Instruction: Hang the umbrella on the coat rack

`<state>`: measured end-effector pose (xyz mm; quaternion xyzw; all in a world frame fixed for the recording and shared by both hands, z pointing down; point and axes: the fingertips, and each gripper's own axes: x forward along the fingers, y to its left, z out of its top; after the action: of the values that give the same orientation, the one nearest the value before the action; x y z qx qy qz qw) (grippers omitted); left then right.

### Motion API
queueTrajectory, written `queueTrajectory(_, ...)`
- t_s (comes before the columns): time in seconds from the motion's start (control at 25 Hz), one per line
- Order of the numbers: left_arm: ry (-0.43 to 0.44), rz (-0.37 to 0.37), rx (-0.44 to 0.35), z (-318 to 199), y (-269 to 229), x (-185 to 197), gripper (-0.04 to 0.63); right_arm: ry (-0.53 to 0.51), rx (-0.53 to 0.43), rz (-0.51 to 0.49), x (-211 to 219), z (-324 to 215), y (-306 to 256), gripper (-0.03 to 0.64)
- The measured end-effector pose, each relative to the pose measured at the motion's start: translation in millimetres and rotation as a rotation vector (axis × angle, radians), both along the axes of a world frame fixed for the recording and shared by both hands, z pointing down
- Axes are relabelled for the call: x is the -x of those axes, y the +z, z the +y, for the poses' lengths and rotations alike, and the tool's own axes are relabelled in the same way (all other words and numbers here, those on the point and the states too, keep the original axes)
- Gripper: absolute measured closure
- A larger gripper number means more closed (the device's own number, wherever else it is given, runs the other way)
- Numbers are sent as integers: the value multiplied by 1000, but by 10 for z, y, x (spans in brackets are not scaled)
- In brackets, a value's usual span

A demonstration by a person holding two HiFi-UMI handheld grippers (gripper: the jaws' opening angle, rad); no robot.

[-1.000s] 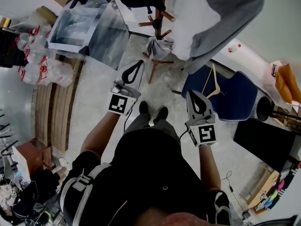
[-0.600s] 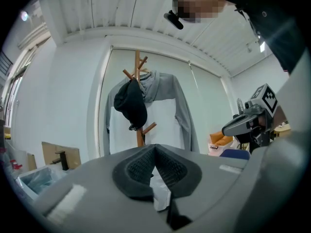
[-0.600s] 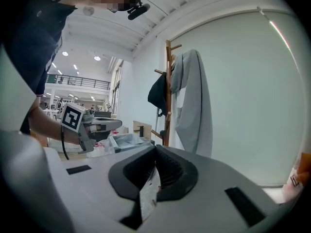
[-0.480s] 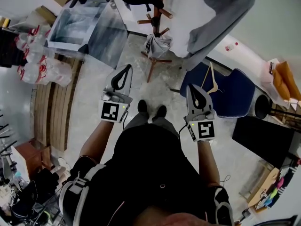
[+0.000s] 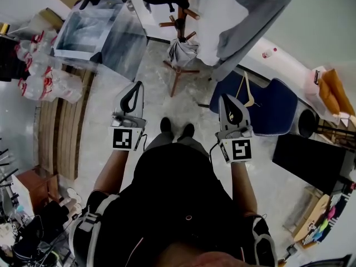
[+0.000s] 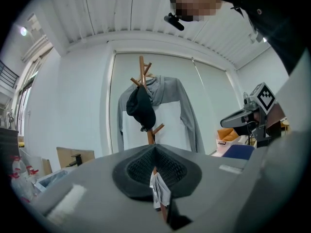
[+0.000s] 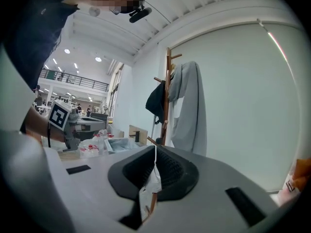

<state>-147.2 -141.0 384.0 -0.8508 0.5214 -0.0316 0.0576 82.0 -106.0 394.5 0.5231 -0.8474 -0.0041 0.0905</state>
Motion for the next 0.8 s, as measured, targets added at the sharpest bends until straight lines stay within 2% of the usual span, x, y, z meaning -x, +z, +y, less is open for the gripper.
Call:
queueTrajectory(0.16, -10, -9, 12, 71, 10, 44, 598, 22, -26, -11, -37, 13, -63, 611)
queueTrajectory(0.52, -32, 12, 27, 137, 18, 122, 598, 49, -20, 0, -72, 67, -61, 617)
queueTrajectory(0.8, -29, -5, 27, 192, 24, 123, 598, 58, -9, 7, -70, 86, -47, 617)
